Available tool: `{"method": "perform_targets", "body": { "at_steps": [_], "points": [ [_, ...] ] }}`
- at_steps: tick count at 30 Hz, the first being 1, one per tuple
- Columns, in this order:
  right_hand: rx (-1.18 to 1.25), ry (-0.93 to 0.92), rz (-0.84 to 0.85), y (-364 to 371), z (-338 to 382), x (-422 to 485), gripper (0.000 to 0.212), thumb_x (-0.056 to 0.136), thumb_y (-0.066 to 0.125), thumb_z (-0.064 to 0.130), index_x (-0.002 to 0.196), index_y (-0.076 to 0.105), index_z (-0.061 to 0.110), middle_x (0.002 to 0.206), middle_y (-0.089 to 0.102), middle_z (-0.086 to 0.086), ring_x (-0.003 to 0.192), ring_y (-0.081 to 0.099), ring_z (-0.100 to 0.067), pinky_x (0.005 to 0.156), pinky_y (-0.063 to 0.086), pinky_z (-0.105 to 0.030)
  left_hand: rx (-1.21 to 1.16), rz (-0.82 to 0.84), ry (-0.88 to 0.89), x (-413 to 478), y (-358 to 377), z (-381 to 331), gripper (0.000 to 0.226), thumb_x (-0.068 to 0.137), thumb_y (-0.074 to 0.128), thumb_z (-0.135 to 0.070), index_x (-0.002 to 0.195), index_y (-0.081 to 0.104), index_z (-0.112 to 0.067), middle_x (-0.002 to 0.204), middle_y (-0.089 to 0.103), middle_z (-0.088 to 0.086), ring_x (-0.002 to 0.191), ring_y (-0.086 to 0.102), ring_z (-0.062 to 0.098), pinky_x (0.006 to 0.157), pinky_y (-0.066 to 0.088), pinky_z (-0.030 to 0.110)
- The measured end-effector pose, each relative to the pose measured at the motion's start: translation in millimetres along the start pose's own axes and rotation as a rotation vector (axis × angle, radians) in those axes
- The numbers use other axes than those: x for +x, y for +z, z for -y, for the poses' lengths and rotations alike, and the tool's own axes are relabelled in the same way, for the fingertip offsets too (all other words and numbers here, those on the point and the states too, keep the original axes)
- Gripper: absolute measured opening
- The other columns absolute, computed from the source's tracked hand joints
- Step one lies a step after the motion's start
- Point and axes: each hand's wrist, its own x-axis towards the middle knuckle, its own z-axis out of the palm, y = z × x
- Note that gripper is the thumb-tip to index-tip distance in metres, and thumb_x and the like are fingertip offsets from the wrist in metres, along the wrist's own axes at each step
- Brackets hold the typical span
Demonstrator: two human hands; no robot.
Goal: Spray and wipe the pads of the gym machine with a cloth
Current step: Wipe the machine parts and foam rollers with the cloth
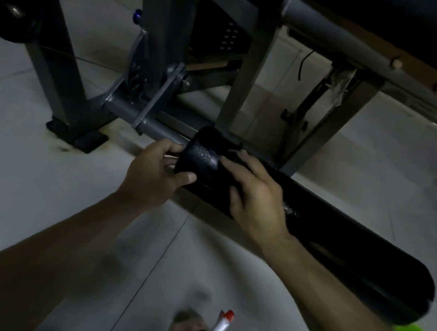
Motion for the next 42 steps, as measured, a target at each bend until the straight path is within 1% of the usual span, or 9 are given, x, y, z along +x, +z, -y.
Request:
{"method": "perform_targets", "body": {
  "at_steps": [4,8,15,23,27,32,36,39,42],
  "points": [
    [0.02,-0.106,0.065,33,43,59,0.057,0.079,0.061,-0.009,0.133,0.068,0.008,0.141,0.06,-0.017,0.139,0.05,-0.038,0.114,0.043,-0.046,-0.024,0.035,0.027,2,-3,-7,0.048,0.07,0.081,-0.043,0.111,0.062,-0.024,0.108,0.07,-0.009,0.098,0.068,0.003,0.079,0.056,0.025],
    [-0.076,-0.172,0.172,9,24,48,0.058,0.08,0.061,-0.004,0.136,0.066,0.013,0.148,0.056,-0.013,0.137,0.052,-0.036,0.114,0.044,-0.044,-0.027,0.01,-0.012,6,-2,-4,0.041,0.074,0.087,-0.022,0.106,0.062,-0.026,0.105,0.071,-0.008,0.097,0.069,0.007,0.085,0.061,0.037],
    [-0.119,-0.047,0.051,-23,-22,-5,0.059,0.078,0.064,-0.009,0.133,0.068,0.013,0.146,0.058,-0.008,0.136,0.056,-0.027,0.107,0.051,-0.043,-0.046,0.001,-0.044,13,0,-1,0.053,0.059,0.083,-0.048,0.106,0.064,-0.035,0.105,0.074,-0.003,0.099,0.073,0.016,0.089,0.06,0.048],
    [-0.051,-0.054,0.136,16,28,55,0.054,0.085,0.063,0.001,0.137,0.065,0.017,0.149,0.053,-0.01,0.133,0.053,-0.033,0.101,0.052,-0.045,-0.077,0.031,-0.045,20,4,-14,0.037,0.084,0.081,-0.007,0.114,0.061,-0.015,0.103,0.066,-0.007,0.089,0.064,-0.002,0.08,0.053,0.019],
    [-0.079,0.04,0.097,-26,-12,10,0.054,0.084,0.06,0.001,0.134,0.067,0.021,0.146,0.056,-0.005,0.129,0.057,-0.028,0.102,0.053,-0.043,-0.095,-0.074,-0.061,8,13,-15,0.042,0.085,0.081,-0.009,0.121,0.062,-0.022,0.112,0.068,-0.003,0.103,0.066,0.014,0.09,0.055,0.031],
    [-0.186,0.213,0.028,-72,-46,-45,0.055,0.084,0.062,0.001,0.133,0.066,0.026,0.143,0.059,0.0,0.139,0.05,-0.021,0.112,0.045,-0.036,-0.051,-0.316,-0.106,-38,8,-32,0.023,0.094,0.072,-0.026,0.117,0.069,-0.023,0.109,0.071,-0.007,0.098,0.066,0.007,0.091,0.056,0.038],
    [-0.001,0.057,-0.046,-78,-19,-65,0.069,0.085,0.061,0.003,0.152,0.05,0.016,0.133,0.059,-0.003,0.127,0.052,-0.021,0.112,0.041,-0.031,-0.417,-0.13,-0.369,-90,22,-54,0.03,0.106,0.049,-0.038,0.102,0.073,-0.02,0.092,0.078,-0.002,0.092,0.073,0.017,0.082,0.055,0.041],
    [0.138,-0.004,0.086,-58,18,-73,0.079,0.093,0.066,0.012,0.162,0.027,0.015,0.148,0.049,-0.004,0.136,0.045,-0.02,0.116,0.036,-0.029,-0.917,0.179,-0.619,-109,38,-62,0.052,0.104,0.04,-0.058,0.126,0.067,-0.02,0.118,0.075,0.009,0.108,0.071,0.034,0.088,0.057,0.047],
    [0.203,-0.038,0.296,-40,32,-85,0.083,0.098,0.057,0.042,0.165,0.014,0.017,0.168,0.027,-0.004,0.156,0.023,-0.019,0.126,0.026,-0.044,-1.245,0.415,-0.605,-125,49,-72,0.058,0.105,0.036,-0.056,0.144,0.055,-0.017,0.138,0.064,0.015,0.118,0.068,0.03,0.091,0.057,0.046]
  ]
}}
